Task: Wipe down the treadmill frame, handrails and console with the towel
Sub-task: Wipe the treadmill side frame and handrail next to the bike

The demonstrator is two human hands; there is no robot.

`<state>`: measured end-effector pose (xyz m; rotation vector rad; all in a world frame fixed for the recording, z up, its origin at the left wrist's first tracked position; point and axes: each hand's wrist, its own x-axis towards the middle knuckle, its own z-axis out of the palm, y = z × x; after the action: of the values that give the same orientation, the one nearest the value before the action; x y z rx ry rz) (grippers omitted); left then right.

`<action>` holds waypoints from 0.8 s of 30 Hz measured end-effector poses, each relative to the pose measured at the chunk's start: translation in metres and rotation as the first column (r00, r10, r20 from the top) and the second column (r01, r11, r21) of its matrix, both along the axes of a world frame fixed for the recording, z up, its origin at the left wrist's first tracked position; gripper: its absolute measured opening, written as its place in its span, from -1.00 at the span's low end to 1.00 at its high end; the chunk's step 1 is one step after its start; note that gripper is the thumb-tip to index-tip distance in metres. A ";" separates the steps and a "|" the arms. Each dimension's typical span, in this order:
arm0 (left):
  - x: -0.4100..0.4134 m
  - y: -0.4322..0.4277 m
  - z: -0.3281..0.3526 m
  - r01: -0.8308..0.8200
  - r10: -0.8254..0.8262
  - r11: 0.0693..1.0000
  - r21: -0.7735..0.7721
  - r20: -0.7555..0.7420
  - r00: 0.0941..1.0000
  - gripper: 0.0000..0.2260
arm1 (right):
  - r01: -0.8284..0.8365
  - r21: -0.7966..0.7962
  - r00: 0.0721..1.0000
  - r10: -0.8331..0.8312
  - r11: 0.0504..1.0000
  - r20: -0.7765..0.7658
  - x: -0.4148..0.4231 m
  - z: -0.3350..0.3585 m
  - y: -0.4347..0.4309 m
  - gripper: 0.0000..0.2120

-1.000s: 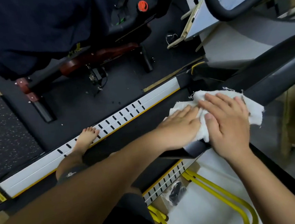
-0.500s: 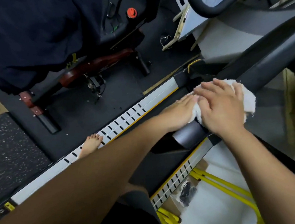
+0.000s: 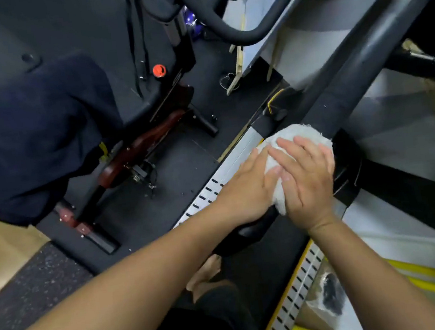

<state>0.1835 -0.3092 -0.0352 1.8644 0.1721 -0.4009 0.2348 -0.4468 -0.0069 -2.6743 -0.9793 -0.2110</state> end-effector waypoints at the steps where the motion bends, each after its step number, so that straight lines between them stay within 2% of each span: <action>1: 0.004 0.001 0.000 -0.008 0.009 1.000 -0.030 0.030 1.000 -0.37 | -0.004 0.010 1.000 0.004 1.000 0.013 0.004 0.000 0.000 -0.57; 4: 0.005 0.002 0.001 -0.015 0.019 0.999 -0.040 0.087 0.996 -0.44 | -0.012 0.068 0.999 0.010 0.998 0.035 0.007 -0.004 0.000 -0.60; 8: -0.020 -0.003 0.016 -0.035 0.017 0.993 0.116 0.147 0.989 -0.52 | 0.119 0.242 0.993 -0.116 0.963 -0.026 -0.015 -0.013 0.003 -0.60; 10: -0.045 -0.006 0.021 0.017 -0.055 0.976 0.219 0.166 0.985 -0.51 | 0.203 0.396 0.977 -0.157 0.896 -0.145 -0.051 -0.025 0.003 -0.58; 13: -0.063 -0.006 0.021 0.073 -0.175 0.907 0.414 0.215 0.961 -0.45 | 0.379 0.571 0.896 -0.135 0.728 -0.423 -0.098 -0.037 0.011 -0.54; 15: -0.047 -0.005 0.018 0.098 -0.224 0.882 0.462 0.228 0.948 -0.47 | 0.502 0.595 0.822 -0.132 0.628 -0.555 -0.093 -0.032 0.018 -0.52; 19: 0.019 -0.012 0.022 0.161 -0.345 0.820 0.549 0.251 0.905 -0.49 | 0.782 0.510 0.574 -0.094 0.360 -0.814 -0.041 -0.015 0.017 -0.43; 21: 0.037 -0.020 0.027 0.166 -0.371 0.793 0.586 0.248 0.895 -0.49 | 0.789 0.511 0.561 -0.065 0.340 -0.825 -0.024 -0.016 0.011 -0.42; 24: 0.016 -0.023 0.030 0.171 -0.388 0.767 0.618 0.235 0.891 -0.49 | 0.785 0.529 0.566 -0.025 0.322 -0.824 -0.043 -0.028 0.009 -0.47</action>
<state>0.1996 -0.3322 -0.0053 2.5597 -0.2759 -0.2187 0.1917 -0.4381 -0.0348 -1.6142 0.2342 0.1777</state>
